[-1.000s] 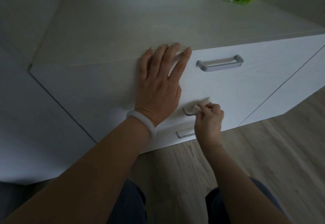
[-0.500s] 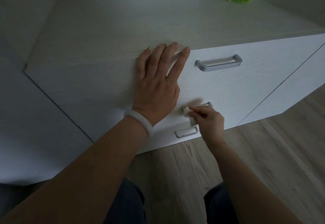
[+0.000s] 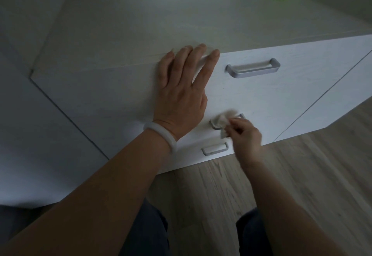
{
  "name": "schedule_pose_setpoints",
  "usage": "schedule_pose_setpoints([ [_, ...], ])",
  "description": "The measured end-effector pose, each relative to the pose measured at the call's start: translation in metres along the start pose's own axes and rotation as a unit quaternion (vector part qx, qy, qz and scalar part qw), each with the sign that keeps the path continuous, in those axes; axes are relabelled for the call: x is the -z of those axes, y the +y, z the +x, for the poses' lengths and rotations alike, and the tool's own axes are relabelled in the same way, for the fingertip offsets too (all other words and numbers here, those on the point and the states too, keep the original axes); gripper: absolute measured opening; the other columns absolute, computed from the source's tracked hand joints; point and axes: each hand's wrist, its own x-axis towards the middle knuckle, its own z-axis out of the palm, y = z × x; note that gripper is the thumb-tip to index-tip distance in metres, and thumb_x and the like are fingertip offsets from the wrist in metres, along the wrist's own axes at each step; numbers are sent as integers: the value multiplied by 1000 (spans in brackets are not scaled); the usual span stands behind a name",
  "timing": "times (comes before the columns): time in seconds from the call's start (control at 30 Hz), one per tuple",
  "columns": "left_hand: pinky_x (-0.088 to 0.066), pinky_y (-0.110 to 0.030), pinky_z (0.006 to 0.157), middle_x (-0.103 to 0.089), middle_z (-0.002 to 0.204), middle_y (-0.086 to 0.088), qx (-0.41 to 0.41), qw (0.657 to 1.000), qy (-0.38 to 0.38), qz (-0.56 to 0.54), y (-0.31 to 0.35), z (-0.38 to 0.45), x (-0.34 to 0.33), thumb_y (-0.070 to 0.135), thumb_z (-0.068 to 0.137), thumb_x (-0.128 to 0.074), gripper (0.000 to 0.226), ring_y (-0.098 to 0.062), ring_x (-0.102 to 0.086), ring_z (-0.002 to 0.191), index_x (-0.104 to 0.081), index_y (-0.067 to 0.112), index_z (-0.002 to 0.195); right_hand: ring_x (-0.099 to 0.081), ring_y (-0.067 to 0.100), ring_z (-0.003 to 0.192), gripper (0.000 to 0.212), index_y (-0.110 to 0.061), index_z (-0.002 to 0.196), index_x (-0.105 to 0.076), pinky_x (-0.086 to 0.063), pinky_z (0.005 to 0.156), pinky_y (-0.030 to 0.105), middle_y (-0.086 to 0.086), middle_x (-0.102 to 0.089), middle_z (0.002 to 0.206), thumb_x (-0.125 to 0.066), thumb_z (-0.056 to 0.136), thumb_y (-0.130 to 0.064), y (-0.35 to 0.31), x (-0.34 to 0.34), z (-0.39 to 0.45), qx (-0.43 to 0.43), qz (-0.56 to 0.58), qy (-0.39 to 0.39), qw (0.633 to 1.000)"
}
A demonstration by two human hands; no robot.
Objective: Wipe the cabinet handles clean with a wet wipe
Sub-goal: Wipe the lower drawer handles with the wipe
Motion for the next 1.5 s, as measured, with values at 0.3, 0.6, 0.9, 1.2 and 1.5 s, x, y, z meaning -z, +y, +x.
schedule_pose_setpoints([
  [0.3,-14,-44,116,-47,146,-6,-9,1000,-2,5,-3,-1,0,22,79,-60,70,-25,-34,133,-42,21,147,-63,18,79,18,-14,89,-71,-45,66,8,1,-66,90,-67,83,2,7,5,9,-8,-17,-21,1000],
  [0.6,-9,-42,116,-46,147,-6,-15,1000,-9,16,-4,-2,-1,30,79,-63,74,-25,-32,134,-39,22,148,-58,10,67,9,-7,91,-72,-42,58,4,5,-65,82,-67,85,-1,-4,1,8,14,-49,-64,997],
  [0.9,-10,-43,116,-45,148,-6,-13,1000,-13,14,-5,-3,0,29,78,-63,75,-25,-32,134,-38,22,148,-61,4,50,13,-17,91,-71,-42,56,5,-6,-65,67,-66,89,-6,-5,5,1,5,-19,-93,995],
  [1.2,-13,-44,115,-47,146,-6,-21,1000,4,23,-6,-2,-5,44,71,-74,87,-25,-33,132,-39,22,147,-66,10,63,23,-13,109,-67,-55,63,20,1,-65,89,-69,86,-13,-19,-16,-10,39,-86,-138,986],
  [1.5,-14,-46,115,-46,147,-6,-18,1000,-9,11,-6,-3,-1,66,79,-60,85,-25,-32,133,-40,21,148,-65,20,71,4,-7,82,-74,-56,71,33,2,-69,88,-71,82,-5,-11,-17,-6,111,-129,-134,976],
])
